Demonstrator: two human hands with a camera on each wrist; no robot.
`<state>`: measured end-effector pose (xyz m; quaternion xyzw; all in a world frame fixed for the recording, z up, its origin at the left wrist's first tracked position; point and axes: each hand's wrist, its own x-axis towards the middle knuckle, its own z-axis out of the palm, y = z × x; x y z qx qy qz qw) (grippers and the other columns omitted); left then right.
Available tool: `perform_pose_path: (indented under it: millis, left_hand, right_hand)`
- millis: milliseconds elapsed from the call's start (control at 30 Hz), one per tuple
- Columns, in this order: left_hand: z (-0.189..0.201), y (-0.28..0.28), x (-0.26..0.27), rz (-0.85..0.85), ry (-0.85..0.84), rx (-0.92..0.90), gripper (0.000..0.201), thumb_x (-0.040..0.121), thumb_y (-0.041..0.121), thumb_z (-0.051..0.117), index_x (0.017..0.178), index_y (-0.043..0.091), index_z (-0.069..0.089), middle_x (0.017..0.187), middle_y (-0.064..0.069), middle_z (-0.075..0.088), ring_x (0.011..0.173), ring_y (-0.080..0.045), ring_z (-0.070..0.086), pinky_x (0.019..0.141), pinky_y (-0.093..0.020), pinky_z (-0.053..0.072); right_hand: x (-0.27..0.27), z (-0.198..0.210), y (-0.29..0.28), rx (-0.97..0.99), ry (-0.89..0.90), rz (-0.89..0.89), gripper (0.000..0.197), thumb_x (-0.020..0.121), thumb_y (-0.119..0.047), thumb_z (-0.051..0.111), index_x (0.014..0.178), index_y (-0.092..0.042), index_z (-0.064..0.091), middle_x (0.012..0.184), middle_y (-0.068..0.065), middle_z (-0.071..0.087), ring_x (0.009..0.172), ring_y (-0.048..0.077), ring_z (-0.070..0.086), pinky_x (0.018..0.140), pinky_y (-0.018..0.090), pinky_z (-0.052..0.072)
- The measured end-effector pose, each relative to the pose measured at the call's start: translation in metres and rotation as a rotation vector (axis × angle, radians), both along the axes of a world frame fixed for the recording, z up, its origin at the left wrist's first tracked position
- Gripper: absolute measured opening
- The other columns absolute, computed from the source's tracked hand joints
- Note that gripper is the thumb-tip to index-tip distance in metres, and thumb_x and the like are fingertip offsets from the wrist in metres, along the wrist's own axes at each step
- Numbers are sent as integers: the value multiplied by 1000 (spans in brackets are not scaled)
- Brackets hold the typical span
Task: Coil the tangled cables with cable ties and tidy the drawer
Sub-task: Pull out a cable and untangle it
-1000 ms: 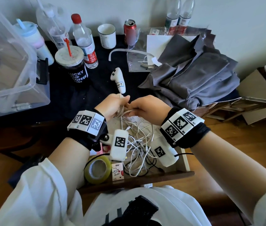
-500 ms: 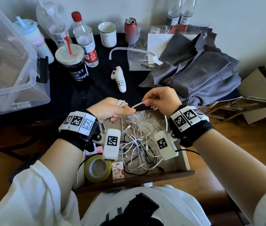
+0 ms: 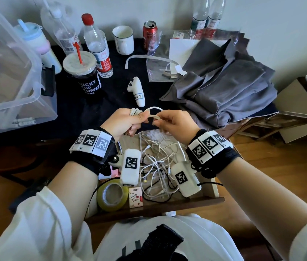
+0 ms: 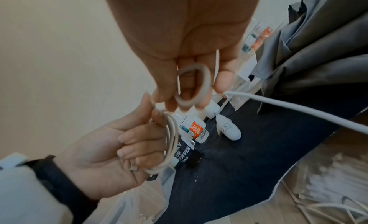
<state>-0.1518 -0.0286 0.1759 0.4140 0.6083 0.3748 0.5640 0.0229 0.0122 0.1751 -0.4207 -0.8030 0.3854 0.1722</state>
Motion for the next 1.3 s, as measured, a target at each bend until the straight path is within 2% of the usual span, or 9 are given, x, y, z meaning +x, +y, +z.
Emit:
perform_pose_path:
  millis: [200, 433, 567, 667, 767, 900, 1067, 1167, 1300]
  left_hand:
    - [-2, -1, -1, 42, 77, 25, 35, 81, 29, 70, 63, 11, 45, 39, 6, 35, 37, -9, 29, 39, -18, 27]
    - [0, -3, -2, 7, -9, 59, 19, 87, 23, 63, 79, 6, 62, 43, 6, 39, 38, -8, 31, 40, -16, 28]
    - [3, -5, 3, -57, -27, 23, 26, 93, 24, 56, 76, 5, 64, 40, 6, 37, 36, -7, 30, 40, -18, 28]
    - [2, -5, 8, 7, -117, -11, 28, 95, 23, 52, 75, 7, 62, 39, 7, 35, 35, -6, 30, 40, -17, 27]
    - [0, -5, 10, 125, -208, -27, 27, 97, 25, 51, 76, 10, 59, 42, 8, 36, 35, -5, 32, 40, -17, 31]
    - [0, -3, 13, 158, -272, -26, 27, 97, 23, 51, 73, 10, 56, 43, 7, 37, 36, -6, 33, 41, -18, 33]
    - [0, -5, 23, 145, -189, -34, 38, 92, 19, 58, 54, 13, 54, 40, 4, 42, 34, -8, 36, 39, -18, 30]
    - [-1, -4, 21, 185, -130, -37, 26, 89, 19, 63, 65, 9, 57, 40, 4, 44, 33, -8, 36, 36, -17, 30]
    - [-4, -5, 12, 243, -95, -27, 17, 88, 17, 64, 74, 7, 66, 40, 6, 41, 35, -6, 30, 37, -16, 24]
  right_hand:
    - [7, 11, 8, 25, -56, 49, 17, 92, -20, 56, 95, -11, 69, 62, -6, 53, 54, -2, 47, 55, 10, 33]
    - [16, 17, 17, -26, -51, 87, 14, 92, -21, 56, 91, -17, 69, 56, -10, 47, 50, -2, 44, 54, 13, 33]
    - [15, 12, 20, 58, -39, 23, 15, 88, -21, 61, 98, -15, 70, 73, -9, 50, 67, -1, 48, 65, 10, 33]
    - [14, 4, 18, 163, 42, -207, 24, 81, -24, 69, 103, -16, 63, 87, -6, 43, 81, 7, 43, 71, 13, 33]
    - [11, 1, 13, 151, 86, -359, 28, 80, -30, 71, 81, -19, 45, 77, -6, 43, 67, 8, 40, 60, 13, 33]
    - [2, 0, 2, -87, -35, -163, 27, 88, -41, 58, 78, -17, 63, 66, -9, 57, 63, 6, 52, 69, 29, 46]
    - [-16, -6, -8, -371, 243, -31, 11, 91, -21, 57, 84, -15, 61, 83, 3, 66, 82, 19, 64, 86, 36, 54]
    - [-15, -3, -8, -495, 308, 35, 7, 91, -5, 55, 95, -1, 59, 81, 7, 65, 68, 13, 64, 76, 26, 56]
    - [-8, -1, -3, -297, 147, -98, 11, 93, -16, 55, 82, -17, 59, 58, 1, 59, 50, 13, 59, 58, 22, 48]
